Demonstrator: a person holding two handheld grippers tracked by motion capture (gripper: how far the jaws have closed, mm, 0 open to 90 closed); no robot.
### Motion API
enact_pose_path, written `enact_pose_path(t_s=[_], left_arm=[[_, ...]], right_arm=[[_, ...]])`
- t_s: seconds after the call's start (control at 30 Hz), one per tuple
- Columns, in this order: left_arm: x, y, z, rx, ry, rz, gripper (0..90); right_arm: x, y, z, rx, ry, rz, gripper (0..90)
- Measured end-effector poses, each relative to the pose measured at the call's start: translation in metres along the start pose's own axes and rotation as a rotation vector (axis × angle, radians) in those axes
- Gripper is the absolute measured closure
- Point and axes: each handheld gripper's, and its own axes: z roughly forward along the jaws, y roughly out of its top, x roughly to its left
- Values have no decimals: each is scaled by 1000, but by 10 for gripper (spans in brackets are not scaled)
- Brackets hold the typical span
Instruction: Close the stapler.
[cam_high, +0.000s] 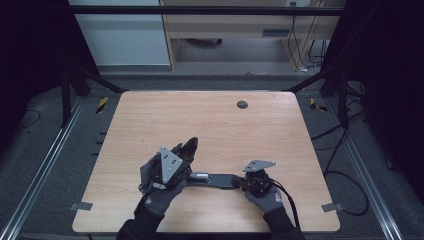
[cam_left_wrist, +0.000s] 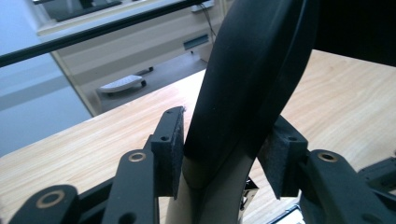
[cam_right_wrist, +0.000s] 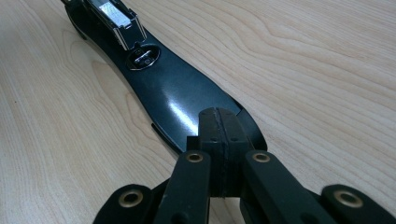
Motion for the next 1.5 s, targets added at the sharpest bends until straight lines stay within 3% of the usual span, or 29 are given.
enact_pose_path(t_s=[0.53,1.13,1.43,1.5], left_arm=[[-49,-6,27,71,-29,176,447],[-71,-12,48,134,-46,254,398],[-87,-23,60,200,-96,354,352],[-87,-24,60,193,-87,351,346]], right_arm=[[0,-1,0,-6,1,14,900],[-3,-3,-2,-15,-7,30,900],[-8,-4,-8,-33,-23,38,900],[-10,-5,-11,-42,-30,49,900]])
